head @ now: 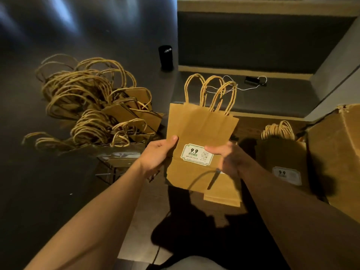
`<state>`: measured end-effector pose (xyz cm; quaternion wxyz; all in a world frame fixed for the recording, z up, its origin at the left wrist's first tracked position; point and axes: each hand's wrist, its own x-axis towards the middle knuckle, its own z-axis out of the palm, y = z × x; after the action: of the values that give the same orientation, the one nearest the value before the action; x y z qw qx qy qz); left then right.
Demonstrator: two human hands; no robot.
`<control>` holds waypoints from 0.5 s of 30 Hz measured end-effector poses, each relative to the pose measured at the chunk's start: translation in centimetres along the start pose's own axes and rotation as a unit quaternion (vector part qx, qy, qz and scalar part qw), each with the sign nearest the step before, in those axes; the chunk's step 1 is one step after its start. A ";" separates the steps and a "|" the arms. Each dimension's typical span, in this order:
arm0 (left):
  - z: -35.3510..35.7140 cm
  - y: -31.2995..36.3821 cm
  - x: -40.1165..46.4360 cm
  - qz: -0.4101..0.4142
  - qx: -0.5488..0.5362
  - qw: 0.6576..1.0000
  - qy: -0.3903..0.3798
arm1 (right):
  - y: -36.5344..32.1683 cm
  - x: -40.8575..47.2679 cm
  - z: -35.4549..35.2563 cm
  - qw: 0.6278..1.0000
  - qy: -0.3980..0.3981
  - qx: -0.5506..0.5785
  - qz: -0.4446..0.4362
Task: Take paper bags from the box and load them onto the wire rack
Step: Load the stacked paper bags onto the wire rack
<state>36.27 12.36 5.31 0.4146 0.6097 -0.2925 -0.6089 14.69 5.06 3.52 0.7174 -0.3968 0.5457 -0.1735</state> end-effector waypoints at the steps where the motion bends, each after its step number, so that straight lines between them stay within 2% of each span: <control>1: -0.8 -0.2 -0.5 -0.013 0.005 1.000 0.007 | -0.3 0.2 0.5 1.000 0.006 -0.014 0.009; 6: -4.8 -0.8 -2.7 -0.056 -0.004 0.998 0.037 | -3.1 -1.6 3.5 1.000 -0.012 -0.008 0.017; 8: -6.9 -1.4 -3.6 -0.038 0.084 0.992 0.085 | -3.9 -2.8 5.0 1.000 -0.021 0.020 0.010; 9: -8.2 -1.7 -3.9 -0.024 0.185 0.977 0.106 | -4.0 -2.9 5.7 0.999 -0.029 0.032 -0.001; 11: -10.5 -2.1 -4.1 -0.018 0.391 0.913 0.116 | -4.4 -3.1 7.0 0.996 -0.068 0.046 -0.017; 13: -12.2 -2.4 -4.0 -0.042 0.478 0.870 0.111 | -4.6 -3.4 8.5 0.995 -0.089 0.035 -0.030; 15: -13.0 -2.4 -3.8 -0.063 0.510 0.852 0.104 | -5.6 -3.7 10.6 0.991 -0.120 0.052 -0.023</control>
<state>48.38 18.72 3.98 0.0344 0.8122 -0.4781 -0.3325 24.21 8.05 11.12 0.7933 -0.3898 0.4361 -0.1692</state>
